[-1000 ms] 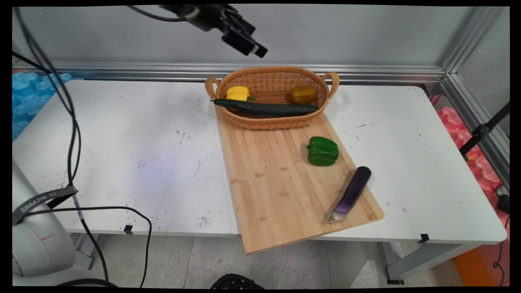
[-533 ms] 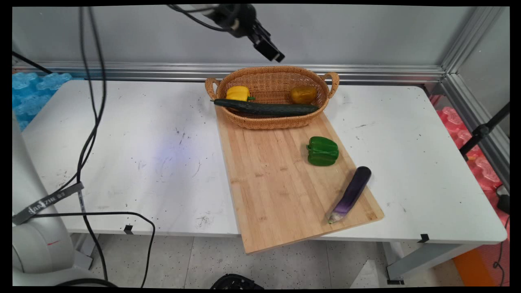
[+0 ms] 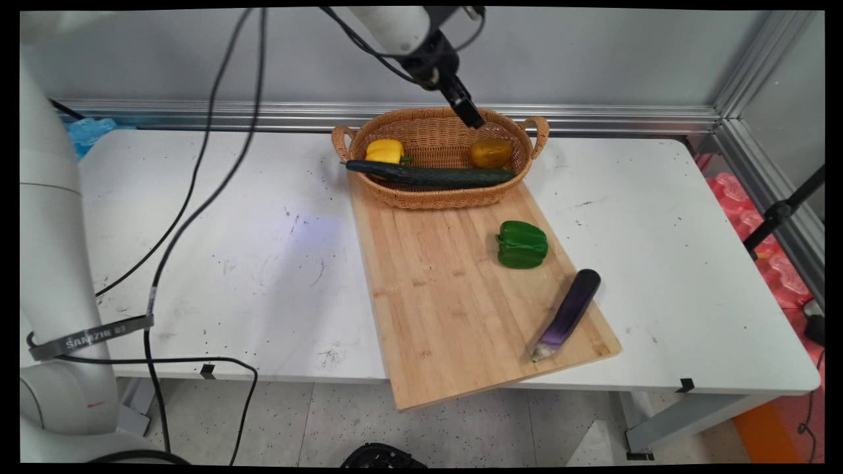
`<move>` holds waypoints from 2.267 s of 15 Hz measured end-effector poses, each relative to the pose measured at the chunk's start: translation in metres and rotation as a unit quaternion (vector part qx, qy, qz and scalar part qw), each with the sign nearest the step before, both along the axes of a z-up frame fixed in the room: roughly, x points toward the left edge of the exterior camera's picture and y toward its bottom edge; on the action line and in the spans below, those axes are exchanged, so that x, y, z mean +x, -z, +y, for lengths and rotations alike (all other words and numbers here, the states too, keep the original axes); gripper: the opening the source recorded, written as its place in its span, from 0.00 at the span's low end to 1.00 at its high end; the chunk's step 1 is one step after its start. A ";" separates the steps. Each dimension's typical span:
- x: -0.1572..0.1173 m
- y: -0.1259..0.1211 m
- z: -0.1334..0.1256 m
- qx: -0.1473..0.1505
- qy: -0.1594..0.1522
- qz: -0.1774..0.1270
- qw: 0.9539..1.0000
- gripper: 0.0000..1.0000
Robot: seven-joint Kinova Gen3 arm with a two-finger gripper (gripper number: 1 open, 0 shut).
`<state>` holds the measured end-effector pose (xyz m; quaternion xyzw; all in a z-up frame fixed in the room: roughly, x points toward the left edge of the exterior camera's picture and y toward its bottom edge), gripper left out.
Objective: Pick up the potato from the vegetable basket, then place the picked object on the cutting board
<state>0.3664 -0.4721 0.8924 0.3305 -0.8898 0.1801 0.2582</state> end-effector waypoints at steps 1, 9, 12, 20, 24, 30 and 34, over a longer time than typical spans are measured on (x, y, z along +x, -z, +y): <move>-0.006 0.008 -0.007 0.005 0.000 -0.004 1.000 1.00; -0.046 0.064 -0.056 0.045 -0.006 -0.030 0.999 1.00; -0.055 0.079 -0.068 0.055 -0.008 -0.035 0.998 1.00; -0.062 0.091 -0.082 0.064 -0.006 -0.044 0.997 0.00; -0.058 0.081 -0.078 0.059 0.000 -0.048 0.997 0.00; -0.042 0.041 -0.055 0.035 0.014 -0.052 0.998 0.00; -0.026 -0.001 -0.017 0.013 0.046 -0.051 0.998 0.00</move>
